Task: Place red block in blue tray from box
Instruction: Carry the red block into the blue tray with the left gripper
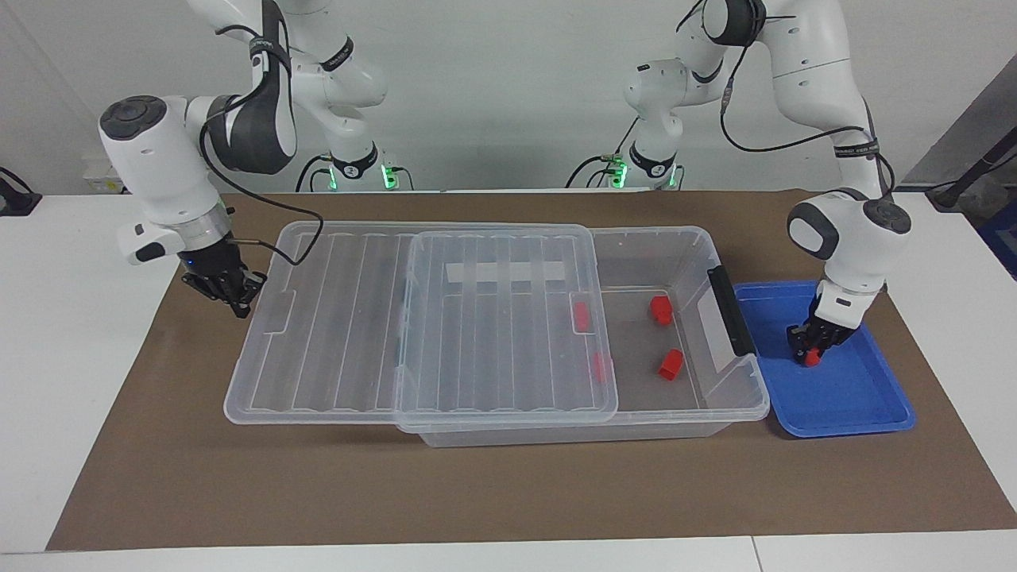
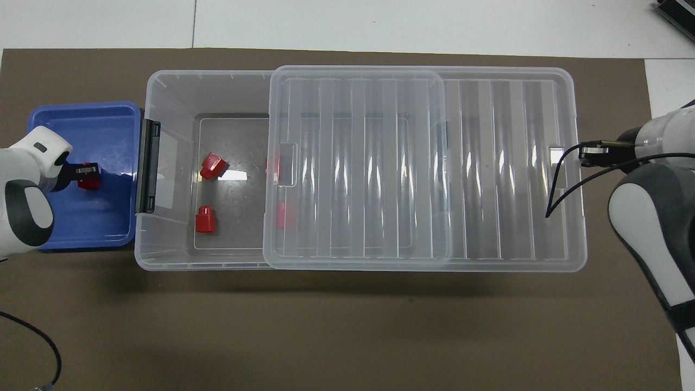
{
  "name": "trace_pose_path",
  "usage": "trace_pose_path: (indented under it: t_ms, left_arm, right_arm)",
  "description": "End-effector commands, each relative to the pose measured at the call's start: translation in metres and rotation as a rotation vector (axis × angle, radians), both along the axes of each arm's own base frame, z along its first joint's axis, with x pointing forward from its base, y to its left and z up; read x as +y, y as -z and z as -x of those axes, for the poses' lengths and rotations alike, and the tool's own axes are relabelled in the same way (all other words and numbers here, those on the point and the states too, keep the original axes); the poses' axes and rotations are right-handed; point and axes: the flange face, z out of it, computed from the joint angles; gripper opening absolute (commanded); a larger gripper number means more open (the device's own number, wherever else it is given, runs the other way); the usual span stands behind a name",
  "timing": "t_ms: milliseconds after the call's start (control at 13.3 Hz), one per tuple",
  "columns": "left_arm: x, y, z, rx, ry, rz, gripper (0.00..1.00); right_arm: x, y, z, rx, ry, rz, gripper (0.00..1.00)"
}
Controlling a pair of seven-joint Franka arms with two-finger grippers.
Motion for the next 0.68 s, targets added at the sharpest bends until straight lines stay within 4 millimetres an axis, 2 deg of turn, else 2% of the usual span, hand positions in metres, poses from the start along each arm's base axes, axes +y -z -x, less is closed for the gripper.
trace_pose_path:
  t_ms: [0, 150, 225, 376, 526, 601]
  left_arm:
    - [-0.007, 0.012, 0.008, -0.016, -0.006, 0.005, 0.23]
    - [-0.007, 0.013, 0.008, -0.014, -0.005, 0.004, 0.48]
    - [-0.007, 0.013, 0.008, -0.014, -0.004, 0.005, 0.50]
    - [-0.007, 0.013, 0.008, -0.014, -0.003, 0.004, 0.68]
    - [-0.007, 0.013, 0.008, -0.014, -0.003, 0.004, 0.69]
    - [-0.007, 0.013, 0.008, -0.014, -0.001, 0.004, 0.74]
  right_arm:
    - [0.025, 0.004, 0.006, 0.012, -0.040, -0.009, 0.00]
    - [0.045, 0.007, 0.008, 0.026, -0.073, -0.012, 0.00]
    - [0.058, 0.006, 0.009, 0.026, -0.076, -0.038, 0.00]
    - [0.082, 0.007, 0.010, 0.030, -0.094, -0.070, 0.00]
    - [0.103, 0.007, 0.013, 0.036, -0.106, -0.072, 0.00]
    - [0.114, 0.007, 0.014, 0.040, -0.120, -0.072, 0.00]
